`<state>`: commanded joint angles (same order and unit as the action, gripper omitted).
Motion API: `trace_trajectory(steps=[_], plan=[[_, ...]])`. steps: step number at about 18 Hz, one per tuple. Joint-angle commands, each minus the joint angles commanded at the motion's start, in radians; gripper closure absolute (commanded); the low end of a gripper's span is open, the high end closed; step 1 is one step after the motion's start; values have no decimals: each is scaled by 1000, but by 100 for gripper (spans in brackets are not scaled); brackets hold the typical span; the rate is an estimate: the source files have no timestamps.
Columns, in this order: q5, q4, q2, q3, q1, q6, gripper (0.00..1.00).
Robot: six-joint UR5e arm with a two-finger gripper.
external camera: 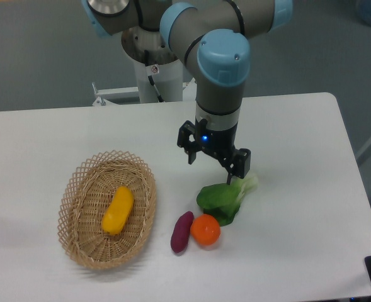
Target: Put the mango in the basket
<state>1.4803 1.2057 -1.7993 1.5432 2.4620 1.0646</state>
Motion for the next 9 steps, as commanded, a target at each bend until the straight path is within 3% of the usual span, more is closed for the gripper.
trace_trajectory(steps=[9], plan=[[-5, -3, 2, 3, 12, -3, 0]])
